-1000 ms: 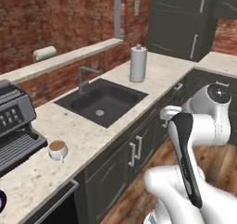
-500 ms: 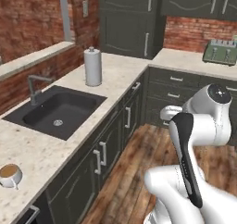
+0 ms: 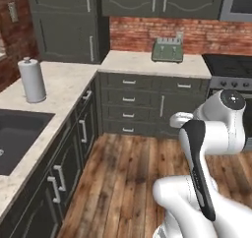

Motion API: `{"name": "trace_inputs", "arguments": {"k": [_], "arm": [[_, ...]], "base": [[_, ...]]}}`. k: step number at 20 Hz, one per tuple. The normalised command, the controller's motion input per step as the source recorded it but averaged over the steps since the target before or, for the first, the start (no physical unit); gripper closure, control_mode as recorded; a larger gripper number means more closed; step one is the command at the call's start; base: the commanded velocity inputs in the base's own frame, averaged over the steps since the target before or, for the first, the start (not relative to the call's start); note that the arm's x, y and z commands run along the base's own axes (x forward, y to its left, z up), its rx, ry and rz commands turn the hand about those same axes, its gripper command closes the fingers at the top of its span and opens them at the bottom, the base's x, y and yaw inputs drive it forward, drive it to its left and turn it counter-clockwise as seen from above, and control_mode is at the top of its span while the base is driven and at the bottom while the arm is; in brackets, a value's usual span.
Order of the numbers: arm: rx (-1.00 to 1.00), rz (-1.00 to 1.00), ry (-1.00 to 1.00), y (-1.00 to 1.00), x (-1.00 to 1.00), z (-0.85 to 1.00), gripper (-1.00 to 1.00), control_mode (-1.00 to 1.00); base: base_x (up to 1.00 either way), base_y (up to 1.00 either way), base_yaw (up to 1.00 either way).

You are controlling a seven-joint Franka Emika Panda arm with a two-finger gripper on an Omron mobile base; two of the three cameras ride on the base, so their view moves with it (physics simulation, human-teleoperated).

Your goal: Take a sugar cube from the saucer and place it inside the coffee. Then, grab milk from the fridge and place it next to the coffee on the counter to sweeten the coffee.

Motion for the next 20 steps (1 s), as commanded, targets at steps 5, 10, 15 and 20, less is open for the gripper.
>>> {"name": "trace_inputs", "arguments": {"k": [5,10,15,20], "arm": [[0.0,0.0,0.0,0.0,0.0,0.0,-1.0,1.0],[0.0,0.0,0.0,0.0,0.0,0.0,-1.0,1.0],[0.0,0.0,0.0,0.0,0.0,0.0,-1.0,1.0],[0.0,0.0,0.0,0.0,0.0,0.0,-1.0,1.0]], "base": [[0.0,-0.5,-0.52],[0.01,-0.46,-0.51],[0.08,-0.4,-0.5],[0.1,-0.4,-0.5]]}}
